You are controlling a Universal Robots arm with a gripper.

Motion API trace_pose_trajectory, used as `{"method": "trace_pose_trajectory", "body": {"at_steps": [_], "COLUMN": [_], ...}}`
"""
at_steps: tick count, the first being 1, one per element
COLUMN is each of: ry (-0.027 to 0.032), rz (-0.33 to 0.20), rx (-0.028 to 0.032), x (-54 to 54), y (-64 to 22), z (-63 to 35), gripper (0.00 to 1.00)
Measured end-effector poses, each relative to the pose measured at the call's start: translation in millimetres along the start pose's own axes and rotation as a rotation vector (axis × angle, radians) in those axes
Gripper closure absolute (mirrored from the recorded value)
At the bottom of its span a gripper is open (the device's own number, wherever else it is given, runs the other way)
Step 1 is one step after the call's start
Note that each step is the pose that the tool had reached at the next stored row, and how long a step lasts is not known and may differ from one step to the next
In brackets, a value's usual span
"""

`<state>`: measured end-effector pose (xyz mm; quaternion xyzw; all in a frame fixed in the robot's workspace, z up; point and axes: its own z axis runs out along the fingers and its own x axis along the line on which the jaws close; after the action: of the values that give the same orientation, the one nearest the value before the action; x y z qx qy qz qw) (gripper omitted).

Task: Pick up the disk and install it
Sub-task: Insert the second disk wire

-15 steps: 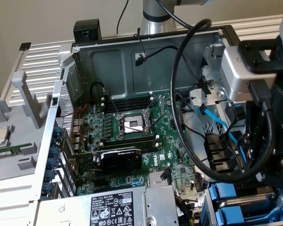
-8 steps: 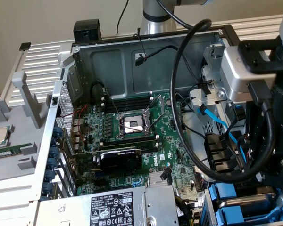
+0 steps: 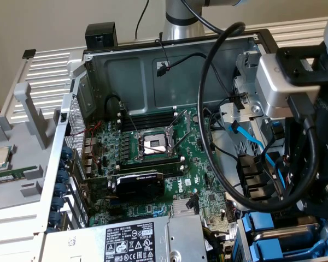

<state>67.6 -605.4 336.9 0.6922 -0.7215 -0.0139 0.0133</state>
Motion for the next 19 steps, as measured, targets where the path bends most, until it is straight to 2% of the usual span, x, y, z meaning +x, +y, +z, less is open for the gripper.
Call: {"method": "trace_pose_trajectory", "body": {"at_steps": [19], "ry": [-0.0003], "rz": [0.0], "rx": [0.0], "x": [0.0], "y": [0.0], "z": [0.9], "gripper": [0.84]}}
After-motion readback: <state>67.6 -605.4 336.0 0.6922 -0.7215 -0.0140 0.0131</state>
